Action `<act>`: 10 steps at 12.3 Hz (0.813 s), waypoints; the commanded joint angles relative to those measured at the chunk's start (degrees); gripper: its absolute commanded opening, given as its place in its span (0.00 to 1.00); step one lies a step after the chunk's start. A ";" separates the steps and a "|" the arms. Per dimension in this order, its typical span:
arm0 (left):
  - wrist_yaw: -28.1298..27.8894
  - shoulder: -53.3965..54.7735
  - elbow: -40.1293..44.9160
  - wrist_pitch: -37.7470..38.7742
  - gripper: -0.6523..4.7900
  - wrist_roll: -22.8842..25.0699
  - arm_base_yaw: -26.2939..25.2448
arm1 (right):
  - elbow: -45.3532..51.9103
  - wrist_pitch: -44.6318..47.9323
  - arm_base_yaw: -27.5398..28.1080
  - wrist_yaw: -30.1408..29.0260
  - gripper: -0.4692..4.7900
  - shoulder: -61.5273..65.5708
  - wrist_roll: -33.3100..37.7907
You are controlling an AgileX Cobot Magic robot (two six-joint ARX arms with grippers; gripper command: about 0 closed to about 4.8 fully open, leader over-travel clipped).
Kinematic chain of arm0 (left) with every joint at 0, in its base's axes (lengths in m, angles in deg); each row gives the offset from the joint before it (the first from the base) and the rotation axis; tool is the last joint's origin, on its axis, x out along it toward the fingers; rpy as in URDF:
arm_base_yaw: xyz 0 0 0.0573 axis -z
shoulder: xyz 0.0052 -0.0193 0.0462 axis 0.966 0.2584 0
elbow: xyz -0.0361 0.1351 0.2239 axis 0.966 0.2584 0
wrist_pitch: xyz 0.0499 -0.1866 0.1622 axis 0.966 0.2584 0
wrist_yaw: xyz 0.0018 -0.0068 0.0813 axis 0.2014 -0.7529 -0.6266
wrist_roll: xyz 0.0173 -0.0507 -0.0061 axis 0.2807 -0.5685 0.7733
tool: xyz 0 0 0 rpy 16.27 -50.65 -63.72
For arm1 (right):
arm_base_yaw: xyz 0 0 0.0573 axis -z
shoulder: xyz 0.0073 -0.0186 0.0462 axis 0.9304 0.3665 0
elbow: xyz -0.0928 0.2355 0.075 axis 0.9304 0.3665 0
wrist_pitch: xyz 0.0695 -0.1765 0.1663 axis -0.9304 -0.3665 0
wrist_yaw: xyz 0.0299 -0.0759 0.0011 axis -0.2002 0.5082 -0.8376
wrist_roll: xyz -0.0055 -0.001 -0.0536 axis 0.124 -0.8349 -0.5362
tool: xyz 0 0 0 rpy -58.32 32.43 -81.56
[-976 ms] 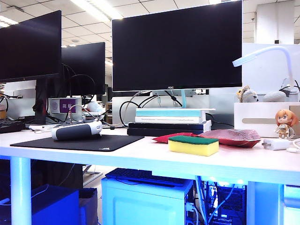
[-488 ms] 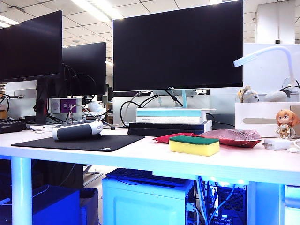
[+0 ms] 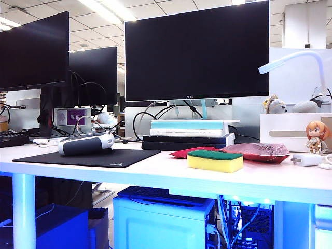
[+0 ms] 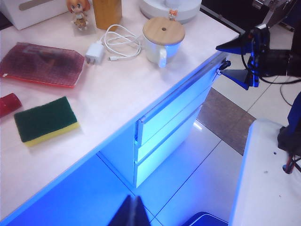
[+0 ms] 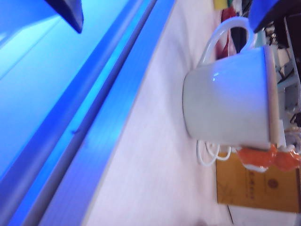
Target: Open the drawer, place the cleaning sponge inside, then close the drawer.
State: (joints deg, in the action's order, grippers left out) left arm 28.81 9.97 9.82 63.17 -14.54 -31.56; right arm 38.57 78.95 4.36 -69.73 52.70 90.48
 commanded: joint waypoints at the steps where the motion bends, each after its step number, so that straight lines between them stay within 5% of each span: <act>1: 0.22 -0.09 -0.26 -0.52 0.11 0.02 -0.02 | 3.28 10.60 0.28 1.38 1.00 0.11 3.43; 5: 0.22 -0.09 -0.24 0.35 0.11 0.02 -0.02 | 4.11 14.21 0.28 1.75 1.00 2.56 3.63; 10: 0.22 -0.09 -0.24 0.81 0.11 0.02 -0.02 | 3.69 35.06 0.22 0.63 1.00 22.86 5.90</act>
State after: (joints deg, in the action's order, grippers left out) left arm 28.79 9.99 9.82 64.26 -14.54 -31.56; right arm 42.44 109.44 4.60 -68.64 74.19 95.24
